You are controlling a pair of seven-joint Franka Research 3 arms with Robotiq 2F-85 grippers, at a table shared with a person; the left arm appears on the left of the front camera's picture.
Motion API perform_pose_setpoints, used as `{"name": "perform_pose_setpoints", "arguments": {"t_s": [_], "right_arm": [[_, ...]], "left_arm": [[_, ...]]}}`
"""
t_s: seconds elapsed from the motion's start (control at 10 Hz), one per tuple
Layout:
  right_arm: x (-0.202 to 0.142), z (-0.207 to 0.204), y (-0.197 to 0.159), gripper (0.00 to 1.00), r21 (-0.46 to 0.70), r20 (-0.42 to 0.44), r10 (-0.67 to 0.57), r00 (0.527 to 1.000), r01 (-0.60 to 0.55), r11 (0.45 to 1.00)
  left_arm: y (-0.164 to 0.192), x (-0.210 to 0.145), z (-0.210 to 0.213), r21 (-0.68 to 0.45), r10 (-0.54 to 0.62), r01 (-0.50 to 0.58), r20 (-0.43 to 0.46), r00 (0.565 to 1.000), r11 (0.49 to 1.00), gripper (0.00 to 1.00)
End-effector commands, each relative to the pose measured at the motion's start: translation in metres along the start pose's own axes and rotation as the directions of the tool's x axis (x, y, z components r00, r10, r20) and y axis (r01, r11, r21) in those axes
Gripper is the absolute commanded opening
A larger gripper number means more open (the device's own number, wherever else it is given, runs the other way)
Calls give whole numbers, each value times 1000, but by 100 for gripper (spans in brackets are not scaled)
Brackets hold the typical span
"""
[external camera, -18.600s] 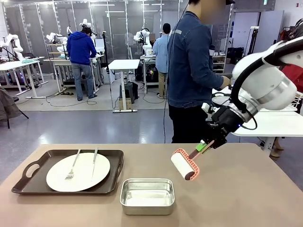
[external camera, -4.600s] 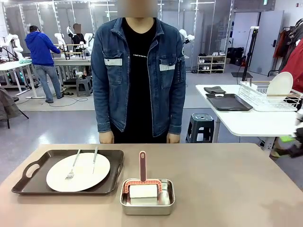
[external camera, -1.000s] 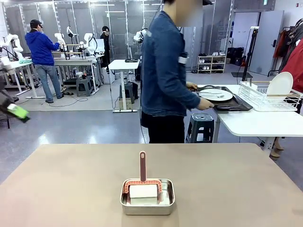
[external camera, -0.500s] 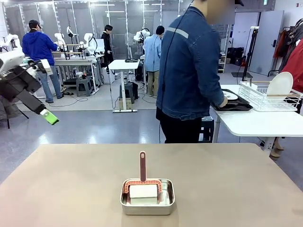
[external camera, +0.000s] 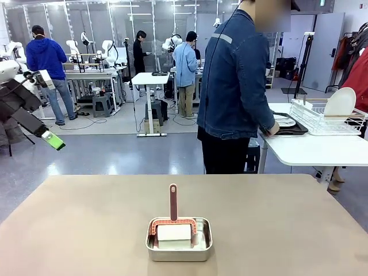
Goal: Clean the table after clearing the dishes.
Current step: When the right (or left) Handle tray is removed, use the right hand (or left hand) to clean the right (or left) side of the table with the Lint Roller.
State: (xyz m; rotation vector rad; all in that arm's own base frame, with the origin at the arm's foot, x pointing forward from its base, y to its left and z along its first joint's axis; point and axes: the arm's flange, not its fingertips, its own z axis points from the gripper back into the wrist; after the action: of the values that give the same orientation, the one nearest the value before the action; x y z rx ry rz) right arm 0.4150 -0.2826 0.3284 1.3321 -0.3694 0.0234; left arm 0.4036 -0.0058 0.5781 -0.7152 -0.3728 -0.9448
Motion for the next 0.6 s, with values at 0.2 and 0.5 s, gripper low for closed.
{"name": "perform_pose_setpoints", "arguments": {"t_s": [0.2,0.5], "right_arm": [[0,-1,4,100,0,-3,2,1000,-2,1000],[0,-1,4,100,0,-3,2,1000,-2,1000]], "left_arm": [[-11,98,-76,-17,-223,225,-210,952,974,100],[-21,160,-141,-36,-280,290,-392,876,956,100]]}}
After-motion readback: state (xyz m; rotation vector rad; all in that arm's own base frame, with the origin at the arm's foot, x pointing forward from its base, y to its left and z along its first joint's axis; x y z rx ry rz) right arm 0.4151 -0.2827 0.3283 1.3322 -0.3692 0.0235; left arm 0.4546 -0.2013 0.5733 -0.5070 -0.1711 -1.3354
